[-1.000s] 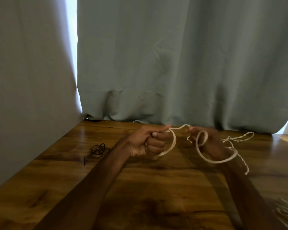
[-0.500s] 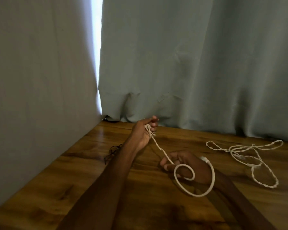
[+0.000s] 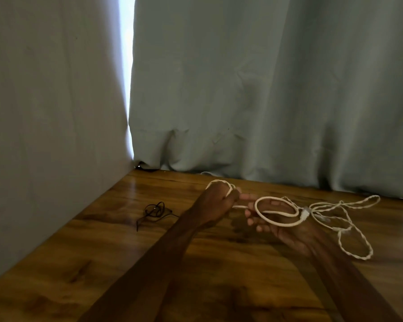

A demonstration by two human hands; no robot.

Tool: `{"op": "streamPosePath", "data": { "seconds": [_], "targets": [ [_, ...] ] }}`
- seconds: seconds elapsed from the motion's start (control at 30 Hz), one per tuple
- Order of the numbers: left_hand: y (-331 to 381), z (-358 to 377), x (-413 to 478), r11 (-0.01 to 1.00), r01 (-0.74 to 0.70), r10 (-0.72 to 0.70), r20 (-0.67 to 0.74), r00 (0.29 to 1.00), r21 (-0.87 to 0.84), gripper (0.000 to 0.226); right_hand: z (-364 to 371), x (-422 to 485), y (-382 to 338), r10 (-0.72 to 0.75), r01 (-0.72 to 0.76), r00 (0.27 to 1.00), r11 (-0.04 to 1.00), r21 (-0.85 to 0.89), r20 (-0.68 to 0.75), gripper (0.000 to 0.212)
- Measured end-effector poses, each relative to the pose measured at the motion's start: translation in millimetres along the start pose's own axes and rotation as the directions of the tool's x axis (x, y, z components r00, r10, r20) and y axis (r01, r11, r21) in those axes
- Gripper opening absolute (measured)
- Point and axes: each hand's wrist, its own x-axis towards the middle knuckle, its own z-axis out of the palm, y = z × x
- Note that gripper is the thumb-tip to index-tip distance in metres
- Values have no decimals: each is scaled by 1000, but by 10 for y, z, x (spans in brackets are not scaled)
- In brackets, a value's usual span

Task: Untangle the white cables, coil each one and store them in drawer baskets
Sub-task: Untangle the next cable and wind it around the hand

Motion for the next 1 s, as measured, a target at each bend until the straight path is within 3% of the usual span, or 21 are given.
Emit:
{"op": "streamPosePath", "data": {
  "seconds": [0.07,0.13,0.23,0.3,0.4,0.47,0.5,0.53,0.6,0.63,0.67,0.73,0.83,0.9,1.0],
  "targets": [
    [-29,40,20,999,40,-39,-68,997,1,57,-35,-61,-35,-22,19,999,997,72,45,42],
    [-79,61,21,996,74,-67,-128,990,53,62,-39,-91,-47,-87,89,994,995,-35,60,45],
    [-205,100,-26,971,-42,72,-123,990,234,56,-32,-118,-26,-276,277,961,945,-172,34,41],
    [-254,86,-51,941,-16,33,-45,998,338,54,1,-207,-73,-323,325,945,945,41,-45,46],
    [-288,31,-56,906,3,-15,25,1000,423,49,105,-289,-171,-294,327,944,890,318,-148,13],
    [-232,-7,-67,899,32,-71,75,995,436,48,83,-239,-163,-326,386,911,891,239,-253,17],
    [-191,-38,-66,906,66,-130,127,983,417,50,57,-222,-158,-380,426,858,902,67,-345,18],
    [-154,-70,-65,927,120,-203,207,957,355,52,-16,-206,-132,-449,428,767,890,-157,-458,19],
    [-73,-121,-66,953,272,-302,411,860,131,54,-197,-209,-66,-613,294,504,784,-546,-608,22],
    [-30,-145,-59,933,360,-307,512,802,-4,54,-260,-220,-44,-693,228,398,709,-667,-601,25],
    [9,-168,-45,888,433,-262,604,753,-155,55,-320,-218,-9,-758,176,341,633,-754,-556,27],
    [55,-211,-6,748,501,-65,704,707,-434,55,-357,-198,50,-817,118,308,541,-833,-488,28],
    [102,-339,11,590,462,154,655,740,-662,49,-387,-150,78,-786,27,314,569,-822,-533,33],
    [108,-444,9,493,423,157,556,817,-760,42,-426,-187,69,-739,-66,373,582,-810,-561,28],
    [55,-580,51,323,321,1,339,941,-890,39,-485,-343,64,-653,-233,482,547,-804,-584,24]
  ]
}}
